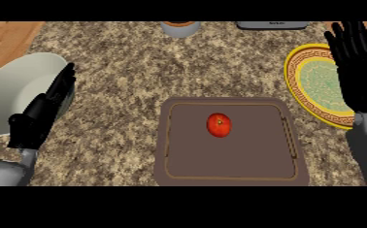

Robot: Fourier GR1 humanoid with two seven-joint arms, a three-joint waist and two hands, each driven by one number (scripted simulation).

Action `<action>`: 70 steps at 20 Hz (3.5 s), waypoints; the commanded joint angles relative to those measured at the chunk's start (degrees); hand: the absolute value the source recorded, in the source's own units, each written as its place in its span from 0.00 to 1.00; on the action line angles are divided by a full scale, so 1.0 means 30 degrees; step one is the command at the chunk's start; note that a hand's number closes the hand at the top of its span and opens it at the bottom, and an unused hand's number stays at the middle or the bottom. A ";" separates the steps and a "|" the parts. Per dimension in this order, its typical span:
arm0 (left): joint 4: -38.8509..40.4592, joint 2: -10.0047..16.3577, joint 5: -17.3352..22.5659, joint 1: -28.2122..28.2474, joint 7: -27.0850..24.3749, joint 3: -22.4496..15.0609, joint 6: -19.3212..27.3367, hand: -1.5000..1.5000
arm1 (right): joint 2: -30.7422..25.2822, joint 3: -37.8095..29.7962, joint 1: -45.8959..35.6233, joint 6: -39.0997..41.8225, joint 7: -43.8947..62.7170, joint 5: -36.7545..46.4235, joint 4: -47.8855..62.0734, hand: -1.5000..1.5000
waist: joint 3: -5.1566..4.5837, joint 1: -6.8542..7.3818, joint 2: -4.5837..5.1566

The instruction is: Pick the tomato from the tray and place it in the plate

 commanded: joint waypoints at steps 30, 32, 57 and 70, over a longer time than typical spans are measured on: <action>-0.0800 -0.1805 0.0240 -0.2109 -0.1612 0.0153 -0.3191 0.50 | 0.3889 0.6719 -1.1965 1.3599 1.8939 -0.0585 1.7272 0.00 | -0.0322 0.0198 0.0646; -0.1439 -0.2031 0.0041 -0.1619 -0.1515 -0.0224 -0.3075 0.50 | 0.3358 0.6323 -1.2859 1.4971 1.9772 -0.1437 1.8176 0.00 | -0.0322 0.0296 0.0627; -0.2338 -0.3076 -0.0996 -0.0872 -0.0920 0.0990 -0.4073 0.50 | 0.4352 0.6396 -1.4946 1.7684 1.7298 -0.0316 2.5267 0.00 | -0.0309 0.0292 0.0608; -0.2581 -0.3273 -0.1305 -0.1068 -0.0225 0.2257 -0.4703 0.50 | 0.5499 0.6277 -1.2807 1.8572 1.7469 -0.0212 2.4432 0.00 | -0.0314 -0.0113 0.0466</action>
